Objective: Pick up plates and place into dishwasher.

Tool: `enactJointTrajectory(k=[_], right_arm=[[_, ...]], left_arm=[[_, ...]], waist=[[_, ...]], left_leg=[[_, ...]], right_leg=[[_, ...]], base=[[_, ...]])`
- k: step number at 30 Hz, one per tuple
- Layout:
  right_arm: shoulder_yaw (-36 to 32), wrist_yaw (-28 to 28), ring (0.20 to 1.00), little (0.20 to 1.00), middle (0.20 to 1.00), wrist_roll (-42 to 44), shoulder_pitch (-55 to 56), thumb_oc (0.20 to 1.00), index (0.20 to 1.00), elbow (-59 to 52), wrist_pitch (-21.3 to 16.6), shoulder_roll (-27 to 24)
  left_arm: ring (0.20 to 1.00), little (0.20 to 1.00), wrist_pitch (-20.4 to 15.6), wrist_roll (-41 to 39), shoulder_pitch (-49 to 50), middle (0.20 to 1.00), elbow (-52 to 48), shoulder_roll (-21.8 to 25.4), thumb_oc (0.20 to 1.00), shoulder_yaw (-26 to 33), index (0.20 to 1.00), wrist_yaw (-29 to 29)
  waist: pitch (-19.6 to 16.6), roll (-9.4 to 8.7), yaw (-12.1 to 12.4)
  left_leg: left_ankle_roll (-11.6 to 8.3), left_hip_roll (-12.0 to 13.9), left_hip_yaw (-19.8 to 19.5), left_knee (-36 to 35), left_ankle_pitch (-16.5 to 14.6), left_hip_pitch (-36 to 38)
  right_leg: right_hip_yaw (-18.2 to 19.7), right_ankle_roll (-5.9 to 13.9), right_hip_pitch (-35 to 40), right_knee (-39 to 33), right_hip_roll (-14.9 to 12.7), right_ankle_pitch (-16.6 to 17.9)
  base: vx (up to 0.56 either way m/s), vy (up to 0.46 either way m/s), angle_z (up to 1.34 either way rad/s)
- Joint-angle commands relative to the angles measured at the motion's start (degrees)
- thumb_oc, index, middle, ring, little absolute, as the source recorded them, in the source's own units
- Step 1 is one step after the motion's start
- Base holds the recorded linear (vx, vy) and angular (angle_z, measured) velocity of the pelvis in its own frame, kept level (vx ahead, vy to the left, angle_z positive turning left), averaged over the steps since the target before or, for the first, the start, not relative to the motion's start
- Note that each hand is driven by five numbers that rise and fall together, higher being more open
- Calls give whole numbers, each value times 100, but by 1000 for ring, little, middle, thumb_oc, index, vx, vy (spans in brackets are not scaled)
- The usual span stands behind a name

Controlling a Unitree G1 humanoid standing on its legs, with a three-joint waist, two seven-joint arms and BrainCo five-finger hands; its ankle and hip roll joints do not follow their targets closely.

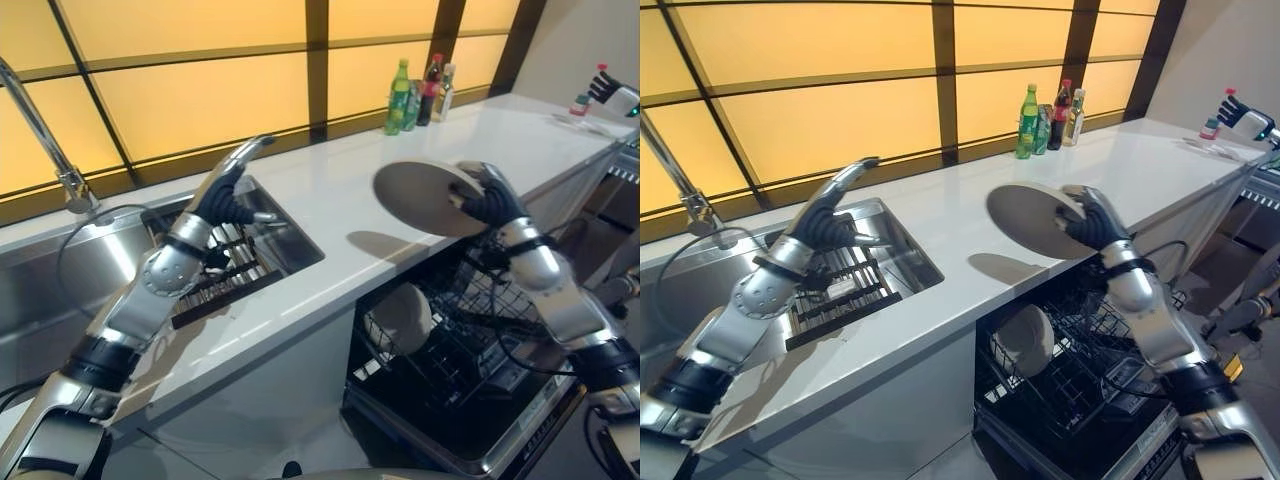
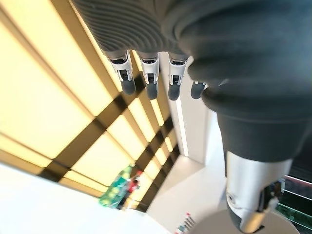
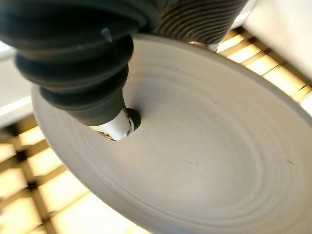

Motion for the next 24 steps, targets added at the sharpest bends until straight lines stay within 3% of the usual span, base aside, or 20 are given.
enactJointTrajectory(k=[1, 7, 11, 16, 24], right_arm=[[-533, -322, 200, 200, 200, -192, 69, 200, 200, -159, -371, -147], [-1308, -449, 200, 200, 200, -366, 923, 200, 200, -94, -220, -419], [-1368, -446, 200, 200, 200, -245, 1073, 200, 200, 193, -18, -462], [-808, -584, 200, 200, 200, 28, 519, 200, 200, 962, 339, -594], [380, -752, 200, 200, 200, 307, -1023, 200, 200, 2789, 732, -983]], left_arm=[[1000, 1000, -345, -368, 201, 1000, -417, 195, 1000, 535, 1000, -139], [1000, 1000, -357, -884, 1252, 1000, -815, 118, 1000, 970, 1000, -785], [1000, 1000, -333, -1145, 1525, 1000, -941, 122, 1000, 954, 1000, -1098], [1000, 1000, -236, -1610, 1406, 1000, -1094, 82, 1000, 651, 1000, -1136], [1000, 1000, -526, -1741, 824, 1000, -1126, 221, 1000, 58, 1000, -856]], waist=[[218, -200, -25], [403, -219, -27], [551, -212, 23], [867, -175, 184], [1344, -20, 459]], left_leg=[[66, -214, 146, 53, -1041, 471], [70, -172, 187, 53, -1024, 420], [70, -155, 172, 53, -993, 359], [57, -143, 102, 53, -914, 152], [-22, -158, -74, 53, -809, -225]], right_leg=[[232, 555, -11, 112, -353, -207], [285, 571, -91, 137, -337, -177], [272, 571, -161, 183, -336, -166], [188, 548, -314, 198, -349, -125], [-25, 502, -534, 142, -367, -87]], base=[[-24, -59, -17], [-14, -57, -11], [-35, -60, -4], [-104, -56, 1], [-137, -29, 5]])
